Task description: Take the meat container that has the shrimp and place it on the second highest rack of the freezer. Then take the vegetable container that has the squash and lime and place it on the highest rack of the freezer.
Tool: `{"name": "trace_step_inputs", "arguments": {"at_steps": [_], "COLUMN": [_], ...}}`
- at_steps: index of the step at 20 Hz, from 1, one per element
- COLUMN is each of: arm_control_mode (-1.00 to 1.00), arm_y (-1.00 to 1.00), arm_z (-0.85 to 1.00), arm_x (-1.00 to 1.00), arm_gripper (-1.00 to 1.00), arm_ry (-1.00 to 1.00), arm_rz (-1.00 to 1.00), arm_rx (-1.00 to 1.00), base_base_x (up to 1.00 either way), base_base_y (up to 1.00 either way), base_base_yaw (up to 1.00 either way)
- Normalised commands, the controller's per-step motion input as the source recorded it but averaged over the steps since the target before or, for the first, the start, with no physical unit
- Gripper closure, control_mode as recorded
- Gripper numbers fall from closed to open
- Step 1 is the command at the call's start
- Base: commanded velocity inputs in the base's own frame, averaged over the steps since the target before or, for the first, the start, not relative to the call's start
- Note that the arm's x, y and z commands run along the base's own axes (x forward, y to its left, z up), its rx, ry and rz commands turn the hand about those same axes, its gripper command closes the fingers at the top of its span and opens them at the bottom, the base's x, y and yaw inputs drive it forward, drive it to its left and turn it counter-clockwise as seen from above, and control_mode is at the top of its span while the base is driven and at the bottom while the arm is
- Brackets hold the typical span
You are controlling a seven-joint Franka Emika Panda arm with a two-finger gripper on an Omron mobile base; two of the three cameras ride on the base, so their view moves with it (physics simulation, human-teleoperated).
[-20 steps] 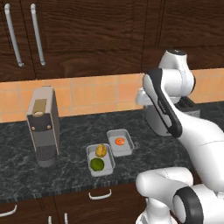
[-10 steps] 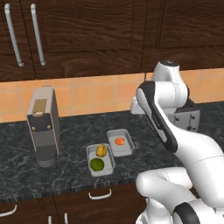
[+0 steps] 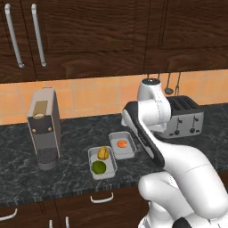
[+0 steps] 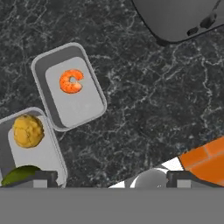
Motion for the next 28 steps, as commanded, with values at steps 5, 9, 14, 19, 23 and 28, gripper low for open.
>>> {"name": "trace_step_inputs", "arguments": {"at_steps": [5, 9, 14, 19, 23, 28], "arm_control_mode": [-1.00, -1.00, -1.00, -1.00, -1.00, -1.00], "arm_y": [0.23, 0.20, 0.05, 0.02, 0.00, 0.00], "arm_z": [-0.86, -0.83, -0.57, -0.24, -0.21, -0.23], "arm_x": [0.08, 0.22, 0.64, 0.26, 0.07, 0.27], "arm_gripper": [-1.00, -1.00, -1.00, -1.00, -1.00, -1.00], "arm_ry": [-0.02, 0.00, -0.01, 0.04, 0.07, 0.02], "arm_rz": [-0.31, -0.35, -0.26, -0.16, -0.12, -0.06], "arm_rx": [0.01, 0.08, 0.04, 0.04, 0.06, 0.04], "base_base_x": [0.00, 0.00, 0.00, 0.00, 0.00, 0.00], "base_base_y": [0.00, 0.00, 0.00, 0.00, 0.00, 0.00], "base_base_yaw": [0.00, 0.00, 0.00, 0.00, 0.00, 0.00]}}
